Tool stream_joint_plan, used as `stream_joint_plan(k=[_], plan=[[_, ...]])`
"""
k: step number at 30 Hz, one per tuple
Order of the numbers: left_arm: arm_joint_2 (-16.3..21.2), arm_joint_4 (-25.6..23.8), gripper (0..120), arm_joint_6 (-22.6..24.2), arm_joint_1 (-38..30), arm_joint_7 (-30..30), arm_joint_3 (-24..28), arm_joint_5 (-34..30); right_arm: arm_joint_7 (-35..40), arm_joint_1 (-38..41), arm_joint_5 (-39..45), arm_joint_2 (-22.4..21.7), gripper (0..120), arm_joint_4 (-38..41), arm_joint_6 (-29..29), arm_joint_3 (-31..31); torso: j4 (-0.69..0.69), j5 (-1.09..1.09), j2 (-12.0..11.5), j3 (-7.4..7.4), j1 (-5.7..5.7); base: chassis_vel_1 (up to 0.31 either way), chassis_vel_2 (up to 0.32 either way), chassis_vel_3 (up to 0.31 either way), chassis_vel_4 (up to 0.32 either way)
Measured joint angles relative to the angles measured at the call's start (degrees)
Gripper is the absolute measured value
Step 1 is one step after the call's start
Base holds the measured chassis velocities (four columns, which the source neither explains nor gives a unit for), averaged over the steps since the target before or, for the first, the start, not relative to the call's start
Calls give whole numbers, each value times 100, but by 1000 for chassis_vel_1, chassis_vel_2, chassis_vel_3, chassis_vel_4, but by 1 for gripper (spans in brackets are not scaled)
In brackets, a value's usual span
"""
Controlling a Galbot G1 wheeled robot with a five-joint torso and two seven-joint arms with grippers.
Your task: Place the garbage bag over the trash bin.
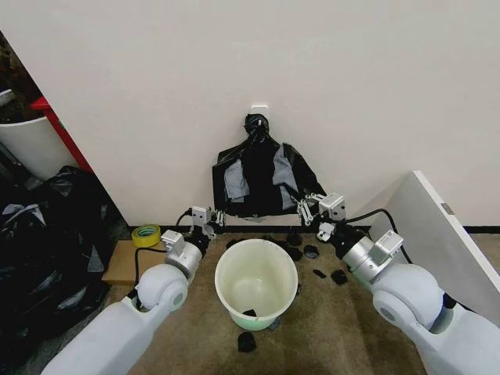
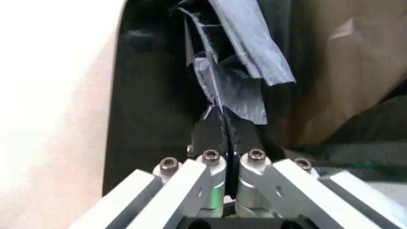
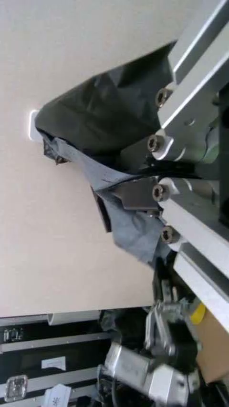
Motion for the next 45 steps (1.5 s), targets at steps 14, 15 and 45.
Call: stream_joint_plan(k=[14,15,45], plan=[[73,-641,0,-264,1007,42,-1000,71,33,-109,-84,282,0,-160,26,-11,0,0,0,0,0,0,0,0,0],[76,-651,0,-276,1051,57,-1032,75,34,-119,-84,292,0,-161,26,-14,0,0,0,0,0,0,0,0,0],[4,-329,91,387,153,-185,-133,-666,29,-63,-19,192,0,-85,31,-9,0,1,0,0,0,0,0,0,0]])
